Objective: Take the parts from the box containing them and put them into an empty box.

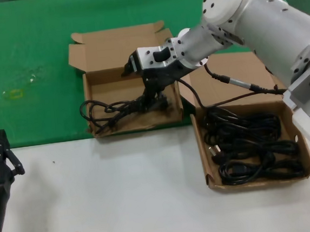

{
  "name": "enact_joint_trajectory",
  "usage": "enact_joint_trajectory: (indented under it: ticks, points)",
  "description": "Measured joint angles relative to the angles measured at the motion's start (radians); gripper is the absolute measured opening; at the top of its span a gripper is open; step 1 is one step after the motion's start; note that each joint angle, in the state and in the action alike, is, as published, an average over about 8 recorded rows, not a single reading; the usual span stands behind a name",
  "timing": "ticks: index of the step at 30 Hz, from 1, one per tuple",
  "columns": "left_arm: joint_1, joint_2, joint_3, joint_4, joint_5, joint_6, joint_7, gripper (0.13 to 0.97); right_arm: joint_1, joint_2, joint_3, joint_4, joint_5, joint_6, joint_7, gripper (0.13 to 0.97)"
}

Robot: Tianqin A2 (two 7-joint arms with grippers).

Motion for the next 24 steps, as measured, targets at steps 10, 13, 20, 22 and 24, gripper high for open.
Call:
enact_joint_trajectory:
  ticks: [10, 13, 20, 22, 24]
  points:
    - [0.0, 0.0, 0.0, 0.0, 0.0, 0.0, 0.0, 0.198, -0.068, 0.014, 0.037, 0.067, 0.02, 0.042, 0.02, 0.689]
    - [0.0, 0.0, 0.0, 0.0, 0.0, 0.0, 0.0, 0.214, -0.115, 0.024, 0.061, 0.114, 0.034, 0.072, 0.034, 0.689]
    - [0.0, 0.0, 0.0, 0.0, 0.0, 0.0, 0.0, 0.283, -0.243, 0.051, 0.127, 0.241, 0.072, 0.153, 0.072, 0.832]
    - [0.0, 0.0, 0.0, 0.0, 0.0, 0.0, 0.0, 0.317, -0.281, 0.059, 0.146, 0.279, 0.083, 0.177, 0.084, 0.852]
    - [0.0, 0.0, 0.0, 0.0, 0.0, 0.0, 0.0, 0.351, -0.32, 0.067, 0.166, 0.317, 0.095, 0.202, 0.095, 0.875]
